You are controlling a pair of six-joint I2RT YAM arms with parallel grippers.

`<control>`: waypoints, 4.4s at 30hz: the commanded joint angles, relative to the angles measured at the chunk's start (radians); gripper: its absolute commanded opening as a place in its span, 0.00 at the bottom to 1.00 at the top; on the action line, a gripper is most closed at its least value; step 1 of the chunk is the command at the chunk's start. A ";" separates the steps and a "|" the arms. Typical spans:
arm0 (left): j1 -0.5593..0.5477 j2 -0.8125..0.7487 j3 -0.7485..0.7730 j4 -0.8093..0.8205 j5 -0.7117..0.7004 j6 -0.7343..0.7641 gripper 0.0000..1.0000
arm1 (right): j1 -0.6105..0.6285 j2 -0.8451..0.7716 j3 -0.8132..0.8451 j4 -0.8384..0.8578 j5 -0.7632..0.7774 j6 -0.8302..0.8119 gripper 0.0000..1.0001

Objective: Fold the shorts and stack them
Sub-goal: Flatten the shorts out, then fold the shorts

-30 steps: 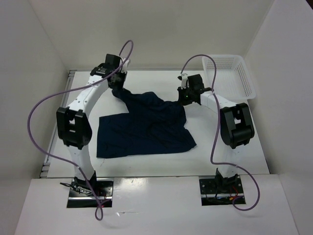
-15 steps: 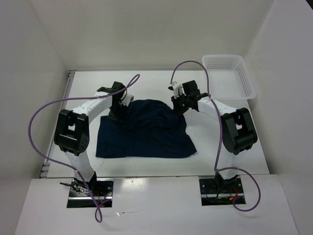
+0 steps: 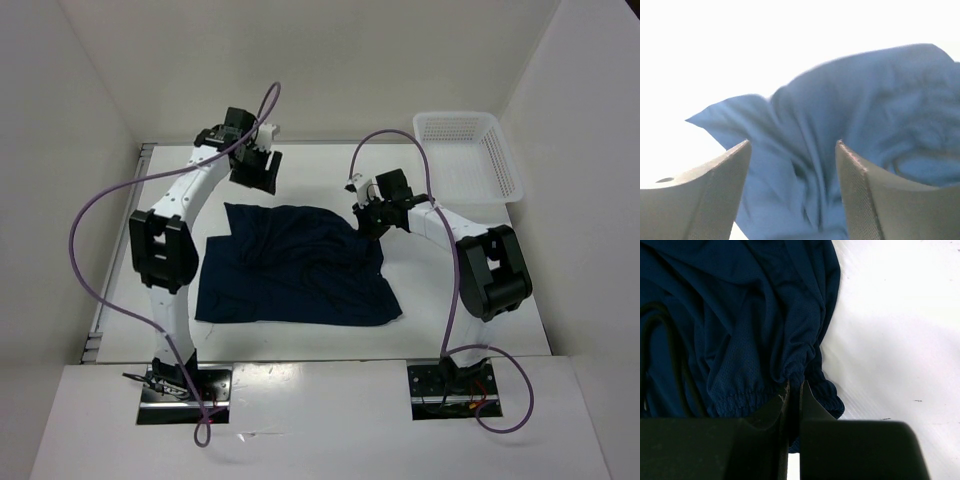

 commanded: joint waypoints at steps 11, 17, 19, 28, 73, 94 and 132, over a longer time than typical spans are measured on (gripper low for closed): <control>0.020 0.231 0.070 -0.028 -0.066 0.006 0.41 | 0.008 -0.022 -0.010 -0.020 -0.027 -0.023 0.00; 0.020 0.213 -0.091 -0.034 -0.056 0.006 0.36 | 0.008 -0.004 0.002 -0.011 -0.027 -0.023 0.00; 0.020 0.173 -0.158 -0.014 -0.098 0.006 0.34 | 0.008 -0.004 0.011 -0.011 -0.027 -0.023 0.00; 0.119 0.054 -0.291 0.026 -0.103 0.006 0.41 | 0.008 -0.013 -0.009 -0.011 -0.027 -0.023 0.00; 0.165 0.141 -0.217 -0.002 -0.152 0.006 0.66 | 0.008 -0.032 -0.027 -0.020 -0.036 -0.051 0.00; 0.174 0.188 -0.050 0.040 -0.276 0.006 0.00 | 0.008 0.010 0.112 0.023 0.056 -0.003 0.00; 0.227 -0.246 -0.322 -0.025 -0.408 0.006 0.00 | -0.089 -0.064 0.143 -0.017 0.045 -0.123 0.00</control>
